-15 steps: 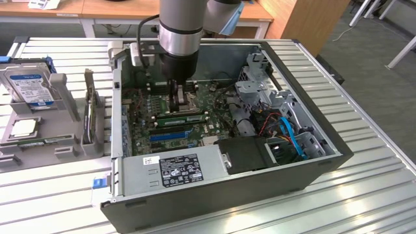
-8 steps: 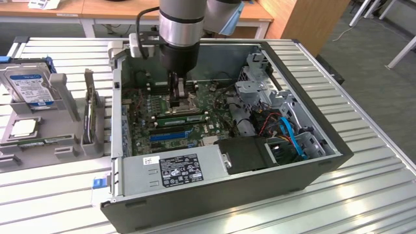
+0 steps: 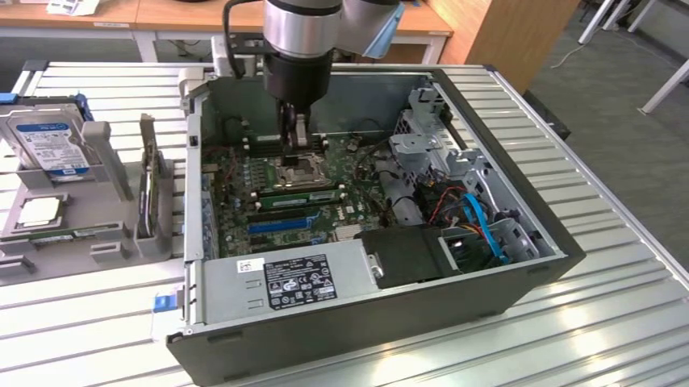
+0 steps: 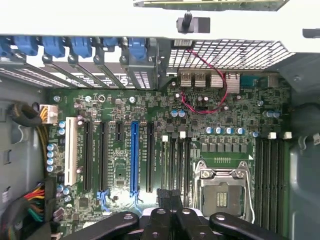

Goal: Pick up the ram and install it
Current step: 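Press down the ram until it locks into place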

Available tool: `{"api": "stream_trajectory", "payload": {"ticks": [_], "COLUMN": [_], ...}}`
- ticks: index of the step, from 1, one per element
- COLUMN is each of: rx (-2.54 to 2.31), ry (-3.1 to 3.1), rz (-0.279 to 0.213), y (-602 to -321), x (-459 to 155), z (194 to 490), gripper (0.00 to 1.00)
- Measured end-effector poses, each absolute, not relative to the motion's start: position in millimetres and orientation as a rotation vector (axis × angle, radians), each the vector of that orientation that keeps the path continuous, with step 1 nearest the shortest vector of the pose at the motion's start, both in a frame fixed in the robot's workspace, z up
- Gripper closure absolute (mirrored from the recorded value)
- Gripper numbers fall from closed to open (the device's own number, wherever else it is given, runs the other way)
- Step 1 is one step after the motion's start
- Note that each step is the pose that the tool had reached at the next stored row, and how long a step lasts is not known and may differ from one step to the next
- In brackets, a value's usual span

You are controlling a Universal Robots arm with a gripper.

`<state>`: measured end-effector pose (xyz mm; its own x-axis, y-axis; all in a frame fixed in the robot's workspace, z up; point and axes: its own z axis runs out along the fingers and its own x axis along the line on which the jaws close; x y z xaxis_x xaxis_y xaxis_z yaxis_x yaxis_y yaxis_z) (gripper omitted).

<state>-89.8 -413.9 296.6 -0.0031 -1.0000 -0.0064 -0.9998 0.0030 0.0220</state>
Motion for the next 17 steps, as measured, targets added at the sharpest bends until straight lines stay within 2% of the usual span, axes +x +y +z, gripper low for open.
{"api": "stream_trajectory", "payload": {"ticks": [17], "rx": [2.21], "ry": [-2.217], "rz": [-0.032], "y": [-414], "x": [-90], "z": [328], "gripper": [0.9]}}
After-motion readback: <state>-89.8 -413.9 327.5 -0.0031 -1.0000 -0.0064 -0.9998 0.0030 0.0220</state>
